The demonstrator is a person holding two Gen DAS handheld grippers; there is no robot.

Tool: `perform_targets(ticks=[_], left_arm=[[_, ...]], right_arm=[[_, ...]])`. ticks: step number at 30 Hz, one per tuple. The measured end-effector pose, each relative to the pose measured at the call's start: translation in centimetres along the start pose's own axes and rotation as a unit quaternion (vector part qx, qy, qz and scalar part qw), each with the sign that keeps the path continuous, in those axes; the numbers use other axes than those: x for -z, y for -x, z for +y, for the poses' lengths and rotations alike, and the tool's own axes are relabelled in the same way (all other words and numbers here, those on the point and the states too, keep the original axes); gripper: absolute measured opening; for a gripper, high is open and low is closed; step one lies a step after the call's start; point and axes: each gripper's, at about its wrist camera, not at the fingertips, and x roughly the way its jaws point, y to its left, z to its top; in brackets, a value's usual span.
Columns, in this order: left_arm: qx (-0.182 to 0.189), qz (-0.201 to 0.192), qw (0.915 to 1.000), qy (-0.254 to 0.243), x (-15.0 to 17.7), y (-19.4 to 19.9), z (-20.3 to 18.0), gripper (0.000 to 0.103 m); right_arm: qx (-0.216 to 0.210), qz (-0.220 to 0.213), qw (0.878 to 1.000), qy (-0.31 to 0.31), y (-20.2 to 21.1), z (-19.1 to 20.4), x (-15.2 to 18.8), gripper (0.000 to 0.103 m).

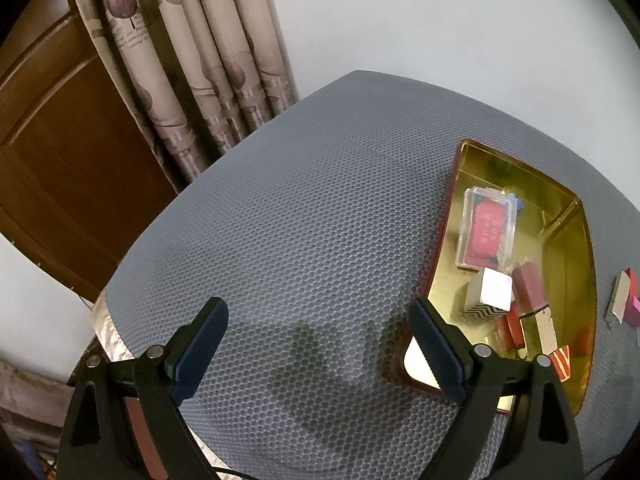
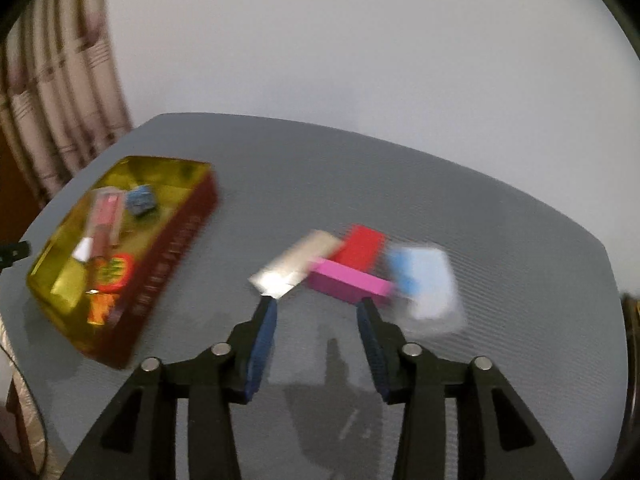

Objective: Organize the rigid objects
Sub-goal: 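Move the right gripper to the pile and grasp the clear box with white contents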

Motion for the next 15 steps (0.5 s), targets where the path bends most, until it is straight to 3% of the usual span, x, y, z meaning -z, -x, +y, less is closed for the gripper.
perform_targets(ticks=[4,15], left_arm=[[-0.003,-0.003,0.9999,-0.011,0.1,0.0,-0.4,0.09],[0.02,-0.064,0.9959,-0.06,0.9,2.6,-2.5,0.091]], right_arm=[[0.015,-0.013,1.0,-0.01,0.0,-3.8,1.2,0.063],[0.009,0.02,1.0,-0.002,-4.7,-6.5,1.3,0.064]])
